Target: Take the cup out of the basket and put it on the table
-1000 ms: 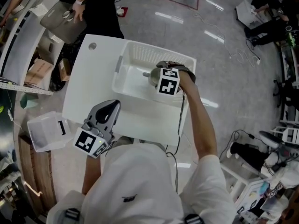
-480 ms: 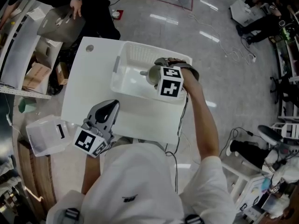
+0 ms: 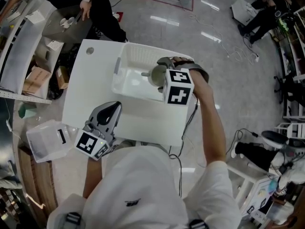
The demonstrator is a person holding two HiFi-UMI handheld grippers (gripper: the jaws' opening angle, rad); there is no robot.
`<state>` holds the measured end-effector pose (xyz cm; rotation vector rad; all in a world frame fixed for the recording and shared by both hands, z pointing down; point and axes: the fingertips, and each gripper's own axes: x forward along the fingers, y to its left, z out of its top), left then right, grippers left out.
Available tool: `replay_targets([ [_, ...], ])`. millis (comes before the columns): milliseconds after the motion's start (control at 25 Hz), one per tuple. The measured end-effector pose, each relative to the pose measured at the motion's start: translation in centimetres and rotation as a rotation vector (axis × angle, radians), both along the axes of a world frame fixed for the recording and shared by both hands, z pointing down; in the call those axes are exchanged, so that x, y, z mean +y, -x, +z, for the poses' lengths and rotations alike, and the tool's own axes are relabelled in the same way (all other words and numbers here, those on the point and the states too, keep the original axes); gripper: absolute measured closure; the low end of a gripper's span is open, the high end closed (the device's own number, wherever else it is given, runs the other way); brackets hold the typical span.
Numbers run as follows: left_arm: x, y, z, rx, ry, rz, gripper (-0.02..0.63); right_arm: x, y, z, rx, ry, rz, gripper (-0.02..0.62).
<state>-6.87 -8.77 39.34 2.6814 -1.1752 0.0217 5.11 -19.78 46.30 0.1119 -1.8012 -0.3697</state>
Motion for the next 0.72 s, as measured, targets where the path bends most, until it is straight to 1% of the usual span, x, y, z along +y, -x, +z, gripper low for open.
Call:
replay_targets([
  [520,0.8,-1.0,0.0,-0.005,-0.007,0.025,0.595,4.5,-1.2,-5.2,-0.065,-0.043,0.004,0.169],
  [720,0.9,-1.2,0.1,-0.006,-0.008,0.034,0.595,5.8,-1.9,-5.5,-0.066,-0.052,0.012,0.169],
])
